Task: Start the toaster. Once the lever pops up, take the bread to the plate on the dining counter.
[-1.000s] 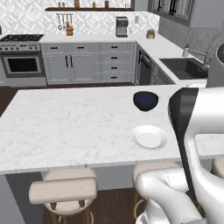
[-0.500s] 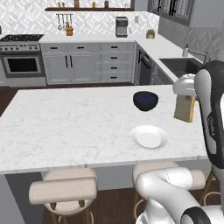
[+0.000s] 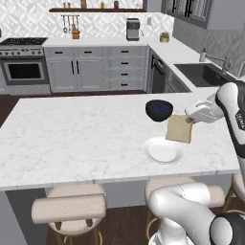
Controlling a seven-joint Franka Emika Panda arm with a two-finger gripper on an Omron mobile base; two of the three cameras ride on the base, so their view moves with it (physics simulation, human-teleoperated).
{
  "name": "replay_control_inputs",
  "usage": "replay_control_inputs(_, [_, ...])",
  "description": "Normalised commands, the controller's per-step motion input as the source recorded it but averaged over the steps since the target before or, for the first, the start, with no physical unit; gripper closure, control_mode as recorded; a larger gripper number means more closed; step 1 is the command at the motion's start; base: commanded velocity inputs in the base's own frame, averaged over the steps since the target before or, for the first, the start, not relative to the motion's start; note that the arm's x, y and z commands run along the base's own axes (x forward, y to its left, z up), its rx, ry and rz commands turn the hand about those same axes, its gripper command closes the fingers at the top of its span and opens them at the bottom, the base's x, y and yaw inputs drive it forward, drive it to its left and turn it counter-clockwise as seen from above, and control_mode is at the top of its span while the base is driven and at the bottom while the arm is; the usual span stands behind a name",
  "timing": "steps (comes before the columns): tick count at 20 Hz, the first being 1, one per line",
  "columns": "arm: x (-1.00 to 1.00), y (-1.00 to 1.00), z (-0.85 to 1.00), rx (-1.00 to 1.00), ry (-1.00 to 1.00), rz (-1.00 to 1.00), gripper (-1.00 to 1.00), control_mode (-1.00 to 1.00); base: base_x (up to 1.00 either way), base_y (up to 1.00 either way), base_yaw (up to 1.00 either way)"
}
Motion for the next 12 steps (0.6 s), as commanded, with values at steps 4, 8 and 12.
replay_control_inputs(4, [0.45,-0.33,-0.83,0.32,-0.01,0.3,1.0,-1.0,0.0,0.0,0.0])
replay_control_inputs(8, [0.27,-0.22,-0.79,0.21,-0.08,0.05,1.0,-1.0,0.0,0.0,0.0])
replay_control_inputs(12, [0.25,-0.01,-0.69,0.06,-0.12,-0.01,1.0,-1.0,0.0,0.0,0.0])
